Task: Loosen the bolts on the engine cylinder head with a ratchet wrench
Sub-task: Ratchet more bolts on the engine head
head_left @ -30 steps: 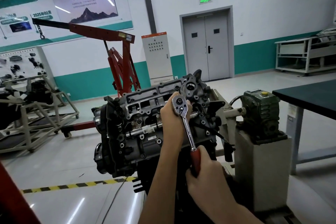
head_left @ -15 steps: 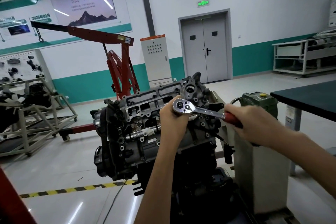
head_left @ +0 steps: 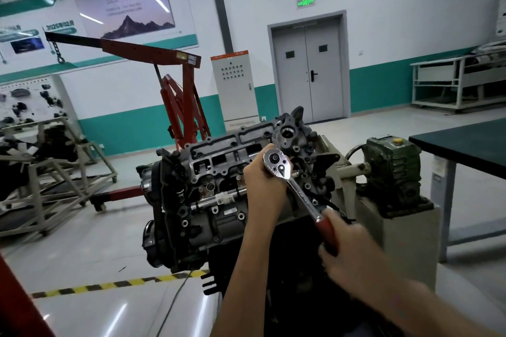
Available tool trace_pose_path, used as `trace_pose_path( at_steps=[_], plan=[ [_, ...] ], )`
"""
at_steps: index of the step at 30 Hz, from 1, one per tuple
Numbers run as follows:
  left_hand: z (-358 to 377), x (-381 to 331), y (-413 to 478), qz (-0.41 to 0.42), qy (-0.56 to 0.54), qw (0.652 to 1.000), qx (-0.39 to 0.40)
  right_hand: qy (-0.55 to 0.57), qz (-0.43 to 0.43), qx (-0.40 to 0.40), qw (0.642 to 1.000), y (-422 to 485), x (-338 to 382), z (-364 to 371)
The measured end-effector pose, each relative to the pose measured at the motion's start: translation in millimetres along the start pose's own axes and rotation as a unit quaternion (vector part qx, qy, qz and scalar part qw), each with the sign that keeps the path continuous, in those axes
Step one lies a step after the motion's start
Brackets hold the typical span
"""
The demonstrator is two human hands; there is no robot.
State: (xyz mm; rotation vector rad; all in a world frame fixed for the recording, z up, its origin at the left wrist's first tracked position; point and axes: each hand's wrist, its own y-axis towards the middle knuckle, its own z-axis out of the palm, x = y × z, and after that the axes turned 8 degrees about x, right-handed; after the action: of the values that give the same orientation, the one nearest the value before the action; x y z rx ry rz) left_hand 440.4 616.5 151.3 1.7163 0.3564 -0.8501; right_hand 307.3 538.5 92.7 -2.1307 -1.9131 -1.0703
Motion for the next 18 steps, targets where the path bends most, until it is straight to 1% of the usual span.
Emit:
trace_pose_path(
  at_steps=[3,5,6,8,10,12,13,16,18],
  plan=[
    [-3.8,-3.5,-1.5,0.013,0.009,1.000,0.025,-0.145,-0.072,0.044,0.986,24.8,-28.5,-57.8],
    [-4.6,-5.6,-1.5,0.014,-0.005,0.999,0.031,-0.218,-0.110,0.041,0.969,45.2,-33.7,-91.0],
    [-4.4,-6.2,-1.1,0.010,-0.009,0.999,0.030,-0.241,-0.123,0.030,0.962,53.4,-33.3,-100.5],
    [-5.1,-5.2,-1.0,0.005,-0.009,1.000,0.028,-0.247,-0.127,0.014,0.961,58.8,-32.3,-102.5],
    [-6.7,-3.2,-2.5,0.027,0.014,0.999,0.026,-0.208,-0.102,0.018,0.973,47.6,-33.6,-84.0],
    [-7.2,-3.8,-4.5,0.062,0.046,0.997,0.020,-0.111,-0.066,0.020,0.991,26.1,-27.1,-52.1],
    [-6.7,-3.9,-4.5,0.069,0.052,0.996,0.014,-0.055,-0.049,0.009,0.997,15.1,-18.7,-33.6],
    [-3.5,-4.0,-2.3,0.059,0.049,0.997,0.008,0.078,-0.002,-0.055,0.995,-6.2,15.5,18.0],
    [-2.5,-4.5,-1.7,0.049,0.038,0.998,0.010,0.129,0.011,-0.052,0.990,-9.3,32.4,39.6]
  ],
)
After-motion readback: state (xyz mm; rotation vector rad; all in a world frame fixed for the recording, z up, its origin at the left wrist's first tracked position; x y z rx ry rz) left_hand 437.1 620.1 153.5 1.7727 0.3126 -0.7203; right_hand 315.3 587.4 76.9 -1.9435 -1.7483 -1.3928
